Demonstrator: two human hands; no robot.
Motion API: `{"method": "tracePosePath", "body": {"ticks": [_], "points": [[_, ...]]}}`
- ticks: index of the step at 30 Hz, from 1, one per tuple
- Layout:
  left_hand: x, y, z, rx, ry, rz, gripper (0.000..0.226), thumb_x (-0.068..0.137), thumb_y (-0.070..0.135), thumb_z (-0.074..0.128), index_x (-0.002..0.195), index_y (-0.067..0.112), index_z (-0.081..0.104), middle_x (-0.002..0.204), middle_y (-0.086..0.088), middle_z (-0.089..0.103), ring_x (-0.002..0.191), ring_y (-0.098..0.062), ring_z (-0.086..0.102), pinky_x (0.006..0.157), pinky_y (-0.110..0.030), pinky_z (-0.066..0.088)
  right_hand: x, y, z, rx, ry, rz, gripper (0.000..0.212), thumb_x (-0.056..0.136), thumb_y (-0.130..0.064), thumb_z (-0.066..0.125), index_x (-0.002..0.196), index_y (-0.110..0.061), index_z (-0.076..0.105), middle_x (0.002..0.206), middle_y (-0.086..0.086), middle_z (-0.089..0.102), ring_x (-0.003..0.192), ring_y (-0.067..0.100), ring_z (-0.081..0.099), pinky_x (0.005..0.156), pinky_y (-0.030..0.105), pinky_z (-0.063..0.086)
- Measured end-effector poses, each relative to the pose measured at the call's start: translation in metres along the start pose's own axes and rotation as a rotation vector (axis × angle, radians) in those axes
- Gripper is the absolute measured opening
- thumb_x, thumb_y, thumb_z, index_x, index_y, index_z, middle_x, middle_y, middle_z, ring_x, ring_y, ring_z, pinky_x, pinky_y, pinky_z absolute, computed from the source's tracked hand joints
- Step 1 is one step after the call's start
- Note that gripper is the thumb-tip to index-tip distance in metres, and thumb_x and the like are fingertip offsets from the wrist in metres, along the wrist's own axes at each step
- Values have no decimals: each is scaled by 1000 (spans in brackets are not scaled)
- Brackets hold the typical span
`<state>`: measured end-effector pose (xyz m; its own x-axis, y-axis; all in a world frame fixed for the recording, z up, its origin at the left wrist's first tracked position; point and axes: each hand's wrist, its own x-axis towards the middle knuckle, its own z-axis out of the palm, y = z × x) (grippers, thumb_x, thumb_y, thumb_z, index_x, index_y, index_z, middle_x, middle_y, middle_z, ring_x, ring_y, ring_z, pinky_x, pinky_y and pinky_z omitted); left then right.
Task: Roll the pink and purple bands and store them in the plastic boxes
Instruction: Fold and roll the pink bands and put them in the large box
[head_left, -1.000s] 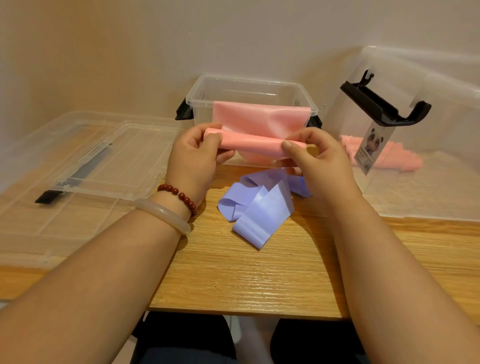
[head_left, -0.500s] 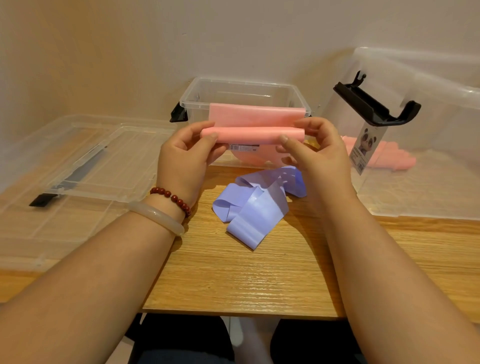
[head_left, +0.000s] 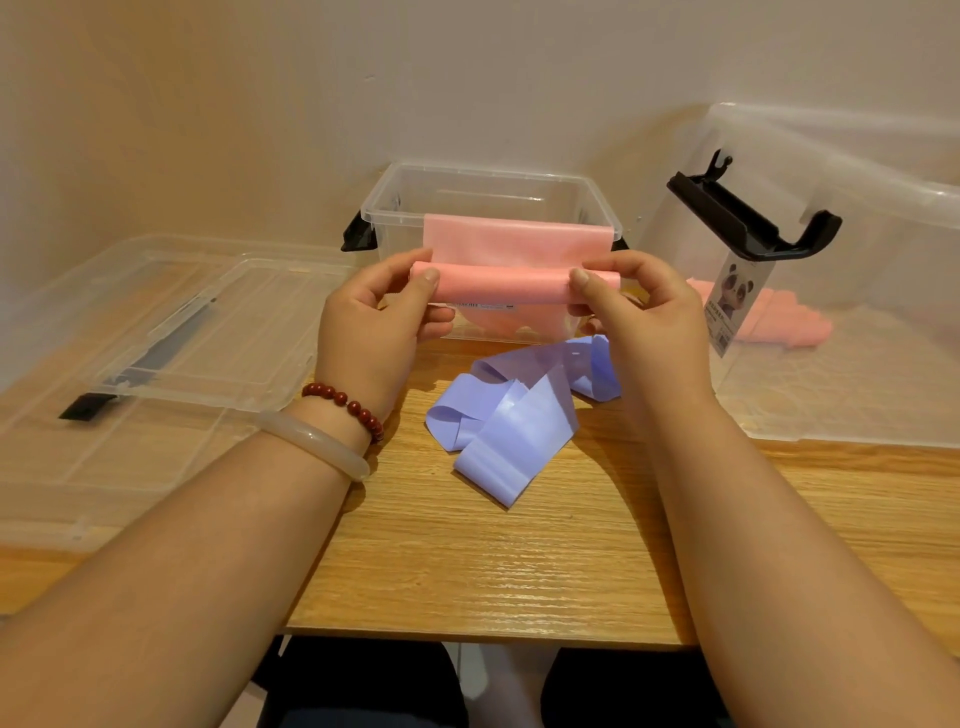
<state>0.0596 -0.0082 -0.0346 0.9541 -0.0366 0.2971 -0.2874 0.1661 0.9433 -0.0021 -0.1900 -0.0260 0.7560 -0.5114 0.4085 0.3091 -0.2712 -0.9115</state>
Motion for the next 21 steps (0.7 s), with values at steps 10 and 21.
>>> {"method": "tracePosePath", "body": {"ticks": [10, 21], "points": [[0, 4, -1, 3, -11, 39, 8, 95, 14, 59, 97, 22, 58, 94, -5, 60, 79, -10, 68, 68, -20, 55, -2, 0, 1, 0, -2, -18, 20, 88, -13, 71, 105, -21, 65, 96, 1, 68, 71, 10, 68, 64, 22, 54], [1, 3, 0, -38, 16, 25, 9, 93, 9, 59, 93, 18, 59, 92, -3, 61, 82, -15, 69, 68, -21, 55, -1, -1, 0, -26, -11, -10, 24, 84, -16, 76, 105, -22, 65, 108, 2, 67, 86, 6, 67, 70, 18, 56]]}}
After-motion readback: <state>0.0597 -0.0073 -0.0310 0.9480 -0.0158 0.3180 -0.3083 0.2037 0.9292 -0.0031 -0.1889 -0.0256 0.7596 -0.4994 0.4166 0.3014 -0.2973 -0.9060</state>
